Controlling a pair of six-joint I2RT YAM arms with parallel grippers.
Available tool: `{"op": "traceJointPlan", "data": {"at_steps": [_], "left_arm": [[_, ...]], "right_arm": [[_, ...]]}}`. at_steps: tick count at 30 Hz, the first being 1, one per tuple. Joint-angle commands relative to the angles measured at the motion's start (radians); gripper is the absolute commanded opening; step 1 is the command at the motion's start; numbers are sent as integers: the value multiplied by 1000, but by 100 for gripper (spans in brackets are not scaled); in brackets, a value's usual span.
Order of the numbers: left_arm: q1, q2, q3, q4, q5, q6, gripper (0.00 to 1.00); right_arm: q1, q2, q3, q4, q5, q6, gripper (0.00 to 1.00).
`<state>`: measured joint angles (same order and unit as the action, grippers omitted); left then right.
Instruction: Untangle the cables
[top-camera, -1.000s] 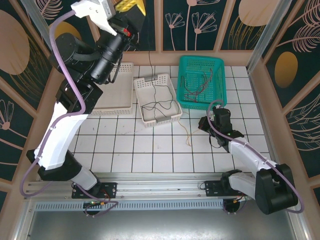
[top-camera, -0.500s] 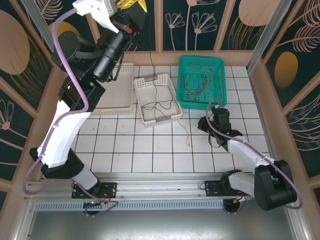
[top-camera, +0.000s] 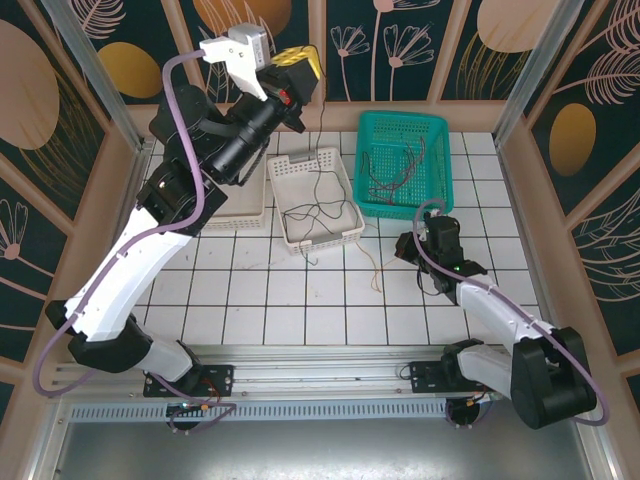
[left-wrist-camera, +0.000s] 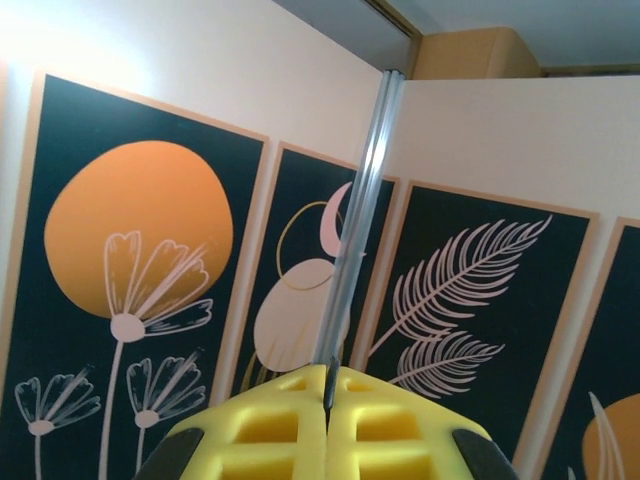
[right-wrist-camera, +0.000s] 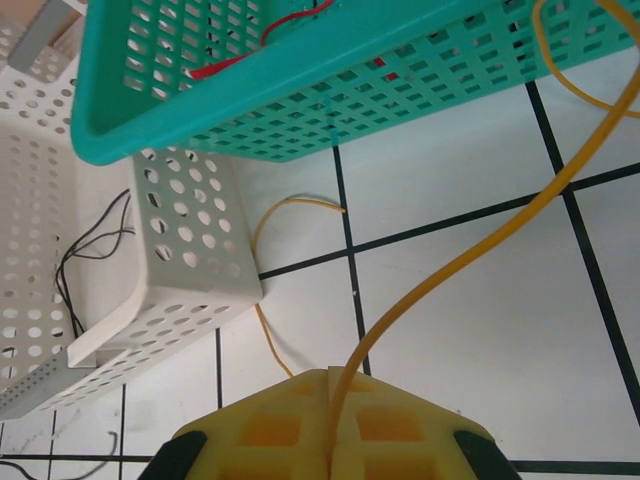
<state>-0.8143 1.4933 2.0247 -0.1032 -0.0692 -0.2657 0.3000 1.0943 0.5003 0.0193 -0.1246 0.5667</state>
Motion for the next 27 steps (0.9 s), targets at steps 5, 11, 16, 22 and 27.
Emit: {"op": "traceJointPlan", "data": {"at_steps": [5, 11, 16, 22, 27], "left_arm": [[-3, -8, 104, -16, 57, -62, 0], [-2, 36, 238, -49, 98, -84, 0], [-3, 43, 277, -26, 44, -35, 0], [-2, 83, 322, -34, -60, 77, 0], [-2, 148, 392, -53, -100, 141, 0]], "right_arm": [[13, -47, -9, -5, 19, 17, 0], [20, -56, -2, -16, 23, 21, 0], [26, -59, 4, -20, 29, 22, 0], [32, -60, 6, -28, 37, 20, 0], [33, -58, 13, -33, 42, 18, 0]]}}
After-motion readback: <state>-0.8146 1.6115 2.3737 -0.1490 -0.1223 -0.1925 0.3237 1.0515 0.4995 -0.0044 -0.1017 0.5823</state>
